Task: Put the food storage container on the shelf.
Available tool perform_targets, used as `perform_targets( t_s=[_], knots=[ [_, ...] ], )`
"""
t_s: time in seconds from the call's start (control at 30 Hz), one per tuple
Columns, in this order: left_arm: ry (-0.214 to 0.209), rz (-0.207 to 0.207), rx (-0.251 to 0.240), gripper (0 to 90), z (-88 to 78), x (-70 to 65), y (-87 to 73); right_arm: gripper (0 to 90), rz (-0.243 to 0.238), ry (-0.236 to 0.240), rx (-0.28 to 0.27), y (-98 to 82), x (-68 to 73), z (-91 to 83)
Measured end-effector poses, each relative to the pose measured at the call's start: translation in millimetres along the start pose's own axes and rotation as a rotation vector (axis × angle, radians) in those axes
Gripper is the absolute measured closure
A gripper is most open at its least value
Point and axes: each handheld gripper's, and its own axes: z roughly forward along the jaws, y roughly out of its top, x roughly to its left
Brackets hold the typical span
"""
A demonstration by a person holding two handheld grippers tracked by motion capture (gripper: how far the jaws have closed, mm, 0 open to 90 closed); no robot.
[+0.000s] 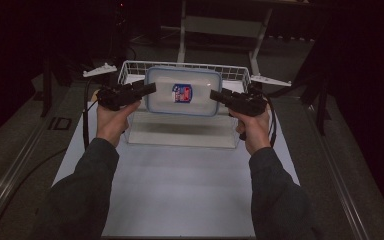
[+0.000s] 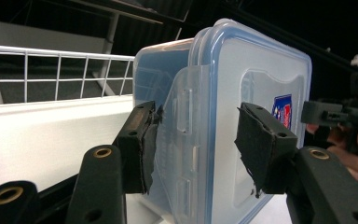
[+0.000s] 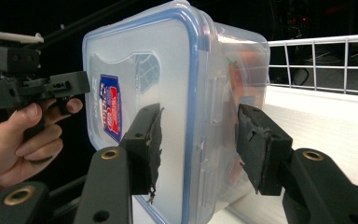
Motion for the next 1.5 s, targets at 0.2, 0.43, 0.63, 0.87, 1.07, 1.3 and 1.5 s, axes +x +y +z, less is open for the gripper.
perform_targets(
  t_s=[0.2,0.43,0.63,0.87,1.07,1.3,1.5],
  knots=[
    [0.002,-0.039,-0.022,48.6,4.5,4.7,0.6,51.0,0.038,-0.003,-0.020,0.2,-3.7,3.7],
    [0.014,-0.071,-0.048,48.1,9.0,7.9,-0.4,50.0,0.076,-0.012,-0.060,-1.8,-7.1,7.4],
    [0.132,0.031,0.009,48.2,19.2,1.7,-7.5,42.2,-0.004,-0.106,-0.030,-3.9,0.0,12.2],
    [0.161,0.060,0.046,51.1,27.8,-3.1,-13.3,43.8,-0.052,-0.222,-0.036,-0.2,2.5,17.2],
    [0.153,0.085,0.044,51.7,20.0,-6.0,-11.6,51.6,-0.153,-0.246,-0.035,-1.2,18.7,11.8],
    [0.127,0.118,0.041,51.6,9.0,-18.9,-12.4,85.0,-0.383,-0.198,0.051,-10.8,47.0,14.0],
    [0.068,0.166,0.061,51.1,0.1,-38.3,-22.8,89.7,-0.406,-0.266,0.105,-18.2,42.5,22.3]
  ],
)
